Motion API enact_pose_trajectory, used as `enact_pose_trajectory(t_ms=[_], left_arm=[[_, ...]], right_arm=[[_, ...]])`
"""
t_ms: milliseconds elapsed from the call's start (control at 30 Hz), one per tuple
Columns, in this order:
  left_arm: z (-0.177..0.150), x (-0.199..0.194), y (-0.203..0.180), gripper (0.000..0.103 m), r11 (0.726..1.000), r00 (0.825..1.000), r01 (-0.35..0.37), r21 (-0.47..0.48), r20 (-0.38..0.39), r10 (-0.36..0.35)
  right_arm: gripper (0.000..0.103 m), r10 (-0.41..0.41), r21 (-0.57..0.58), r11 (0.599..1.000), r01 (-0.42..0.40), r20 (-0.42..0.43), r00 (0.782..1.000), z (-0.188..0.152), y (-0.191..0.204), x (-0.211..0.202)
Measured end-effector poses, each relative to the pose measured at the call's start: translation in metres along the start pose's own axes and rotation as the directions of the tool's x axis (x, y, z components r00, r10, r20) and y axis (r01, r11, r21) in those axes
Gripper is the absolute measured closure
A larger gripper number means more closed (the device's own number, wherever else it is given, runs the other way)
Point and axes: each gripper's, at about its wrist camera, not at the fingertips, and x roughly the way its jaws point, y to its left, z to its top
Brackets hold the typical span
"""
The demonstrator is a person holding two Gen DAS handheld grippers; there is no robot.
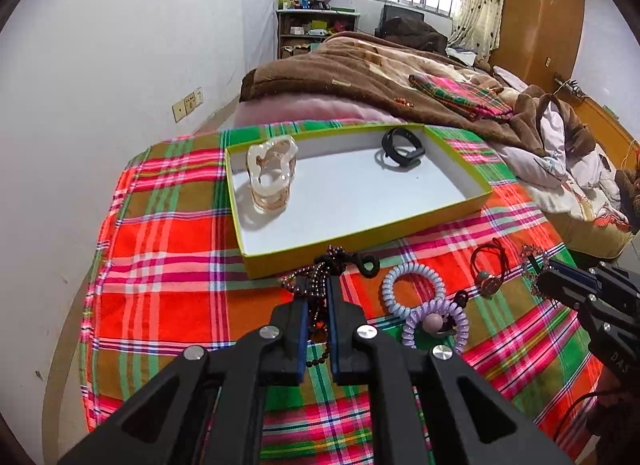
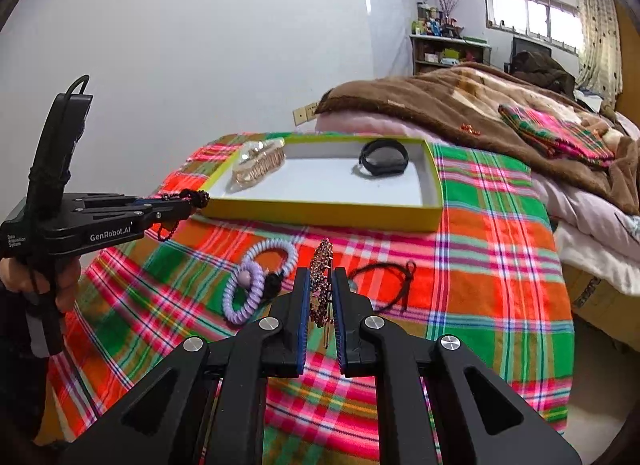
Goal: Organize jewelry
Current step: 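Carry the rhinestone clip with the right tool while the left tool carries the bead bracelet to the box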
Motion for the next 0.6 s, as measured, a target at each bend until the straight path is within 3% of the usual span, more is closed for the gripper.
enact_pose_trajectory(t_ms=[367,600], left_arm=[[0.022,-0.016,0.011,0.094,1.000,0.999,-0.008,-0.010,0.054,0.009],[0.040,-0.011,0.017,0.094,1.000,0.998,-0.009,-0.019,0.064,0.011]], right_arm=[[0.092,0.042,-0.022,0.999,-0.041,0.036,0.998,0.048,0.002,0.005],[0.092,0.063,-0.045,0.997,-0.062,0.023,0.998,0.093,0.001,0.030]])
